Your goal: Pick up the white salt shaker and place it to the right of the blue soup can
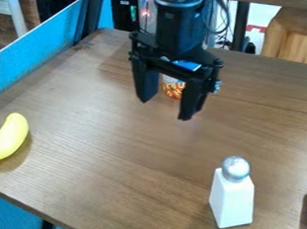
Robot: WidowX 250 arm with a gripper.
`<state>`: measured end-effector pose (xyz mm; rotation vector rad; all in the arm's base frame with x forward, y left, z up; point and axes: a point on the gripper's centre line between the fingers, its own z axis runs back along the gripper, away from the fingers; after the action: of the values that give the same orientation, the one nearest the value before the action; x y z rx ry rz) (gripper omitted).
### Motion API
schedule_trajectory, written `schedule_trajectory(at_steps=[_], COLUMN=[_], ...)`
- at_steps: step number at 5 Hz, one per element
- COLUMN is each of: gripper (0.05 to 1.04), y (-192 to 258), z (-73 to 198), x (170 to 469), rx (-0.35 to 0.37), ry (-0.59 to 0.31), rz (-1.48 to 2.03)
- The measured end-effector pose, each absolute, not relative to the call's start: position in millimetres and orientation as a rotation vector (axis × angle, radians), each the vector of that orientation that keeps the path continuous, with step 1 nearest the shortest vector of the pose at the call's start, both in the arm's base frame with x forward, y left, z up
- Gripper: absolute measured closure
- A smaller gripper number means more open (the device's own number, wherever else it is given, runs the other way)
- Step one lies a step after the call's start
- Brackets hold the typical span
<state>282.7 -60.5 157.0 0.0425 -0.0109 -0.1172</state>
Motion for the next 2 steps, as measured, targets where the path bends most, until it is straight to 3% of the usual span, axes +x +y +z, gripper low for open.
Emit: schedule_trajectory(at_steps=[1, 2], gripper=[0.085, 0.085], y=[-81.6, -83.1], z=[163.0, 187.3], x=[271.9, 236.5], rx=[0.021, 0.012], ry=[-0.034, -0.07], rz=[-0.209, -0.307])
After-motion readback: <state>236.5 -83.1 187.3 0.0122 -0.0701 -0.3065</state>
